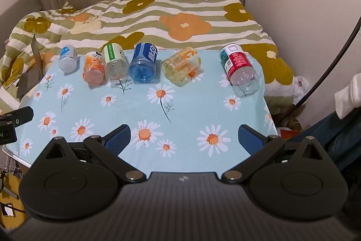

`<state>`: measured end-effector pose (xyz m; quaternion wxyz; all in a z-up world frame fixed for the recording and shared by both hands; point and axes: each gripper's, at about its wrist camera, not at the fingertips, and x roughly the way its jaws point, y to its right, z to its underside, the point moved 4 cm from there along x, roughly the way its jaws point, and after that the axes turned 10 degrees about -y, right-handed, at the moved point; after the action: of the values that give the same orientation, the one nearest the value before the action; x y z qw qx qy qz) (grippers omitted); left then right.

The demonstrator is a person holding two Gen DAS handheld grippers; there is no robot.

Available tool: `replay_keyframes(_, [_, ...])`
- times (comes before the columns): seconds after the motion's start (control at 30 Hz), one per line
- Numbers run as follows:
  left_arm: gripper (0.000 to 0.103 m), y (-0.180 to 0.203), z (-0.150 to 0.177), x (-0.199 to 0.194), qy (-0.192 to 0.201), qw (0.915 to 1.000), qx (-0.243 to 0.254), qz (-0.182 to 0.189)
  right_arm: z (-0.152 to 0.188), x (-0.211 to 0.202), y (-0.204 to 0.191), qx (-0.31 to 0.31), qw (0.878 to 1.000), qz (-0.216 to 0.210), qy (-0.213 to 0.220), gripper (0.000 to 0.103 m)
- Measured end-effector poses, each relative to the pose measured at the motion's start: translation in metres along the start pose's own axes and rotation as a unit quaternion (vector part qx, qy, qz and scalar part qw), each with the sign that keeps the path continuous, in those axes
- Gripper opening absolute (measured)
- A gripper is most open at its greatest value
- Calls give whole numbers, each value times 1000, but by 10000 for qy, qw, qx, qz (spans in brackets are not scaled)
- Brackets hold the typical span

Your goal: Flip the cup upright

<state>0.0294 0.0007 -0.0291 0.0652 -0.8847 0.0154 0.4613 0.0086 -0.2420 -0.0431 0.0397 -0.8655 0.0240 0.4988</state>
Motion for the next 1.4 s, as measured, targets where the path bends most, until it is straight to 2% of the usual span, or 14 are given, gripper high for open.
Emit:
replay_keyframes(0.1, [103, -3, -1, 3, -55, 10000, -23, 36, 0, 0, 0, -3, 10000, 6, -11, 103])
replay_keyframes(0.13, [103, 0, -1, 1, 88, 9999, 53, -93, 0, 0, 0, -3, 10000, 6, -14, 103])
replay_keyframes(1.4, [103, -1, -1, -2, 102, 9999, -67, 33, 2, 4, -4, -43, 9999, 39, -85, 103])
